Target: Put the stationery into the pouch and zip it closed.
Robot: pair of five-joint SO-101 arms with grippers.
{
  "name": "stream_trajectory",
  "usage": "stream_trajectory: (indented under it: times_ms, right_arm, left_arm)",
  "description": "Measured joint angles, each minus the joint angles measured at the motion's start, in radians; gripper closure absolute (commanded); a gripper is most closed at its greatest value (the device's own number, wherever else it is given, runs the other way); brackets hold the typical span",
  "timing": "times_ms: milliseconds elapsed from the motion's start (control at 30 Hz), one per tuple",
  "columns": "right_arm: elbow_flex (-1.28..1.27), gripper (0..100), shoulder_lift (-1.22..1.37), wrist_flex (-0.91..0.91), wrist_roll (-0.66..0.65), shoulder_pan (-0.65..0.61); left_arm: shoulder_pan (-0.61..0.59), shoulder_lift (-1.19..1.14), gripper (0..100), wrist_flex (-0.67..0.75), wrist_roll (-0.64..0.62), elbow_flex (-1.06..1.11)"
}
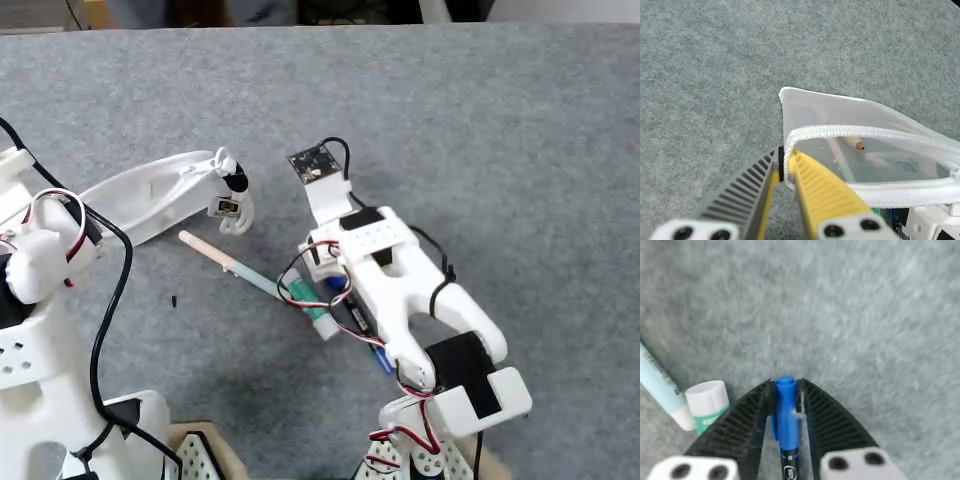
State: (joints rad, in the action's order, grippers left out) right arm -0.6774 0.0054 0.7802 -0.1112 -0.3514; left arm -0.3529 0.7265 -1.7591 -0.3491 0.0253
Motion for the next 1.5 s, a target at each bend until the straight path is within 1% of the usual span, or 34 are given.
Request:
stream_trajectory:
  times_ms: [67, 167, 233, 500, 733, 933, 1033, 1133, 1267, 1300, 1400, 1500]
  right_arm:
    - [0.017, 95.2, 0.0, 0.0, 0.0, 0.0]
    - [0.054, 98.7, -0.003, 0.018, 0.0, 0.0]
    - [0.083, 97.9, -0.023, 0.046, 0.0, 0.0]
    - [0.209, 97.7, -0.23, 0.132, -0.002, 0.0]
    - [0.27, 98.2, -0.387, 0.212, -0.002, -0.002]
    - [0.33, 98.5, -0.537, 0.23, -0.002, -0.002]
    - [0.345, 98.4, -0.571, 0.245, -0.002, -0.002]
    - [0.345, 97.9, -0.554, 0.275, -0.002, -0.002]
    - [0.327, 89.7, -0.448, 0.27, 0.0, -0.002]
    - [0.327, 89.0, -0.413, 0.265, 0.0, -0.002]
    - [0.368, 90.0, -0.273, 0.264, -0.002, -0.002]
    - [0.473, 89.7, -0.103, 0.264, -0.002, -0.002]
  left_arm:
    - [0.0, 0.0, 97, 0.0, 0.0, 0.0]
    - [0.0, 0.0, 97, 0.0, 0.0, 0.0]
    - [0.0, 0.0, 97, 0.0, 0.0, 0.0]
    - [0.0, 0.0, 97, 0.0, 0.0, 0.0]
    - [0.0, 0.0, 97, 0.0, 0.0, 0.0]
    - [0.0, 0.0, 97, 0.0, 0.0, 0.0]
    - [0.0, 0.0, 97, 0.0, 0.0, 0.0]
    - [0.0, 0.0, 97, 0.0, 0.0, 0.0]
    - [0.0, 0.0, 97, 0.0, 0.0, 0.0]
    - [0.0, 0.0, 97, 0.0, 0.0, 0.0]
    - [0.0, 0.0, 97, 0.0, 0.0, 0.0]
    - [0.0, 0.0, 97, 0.0, 0.0, 0.0]
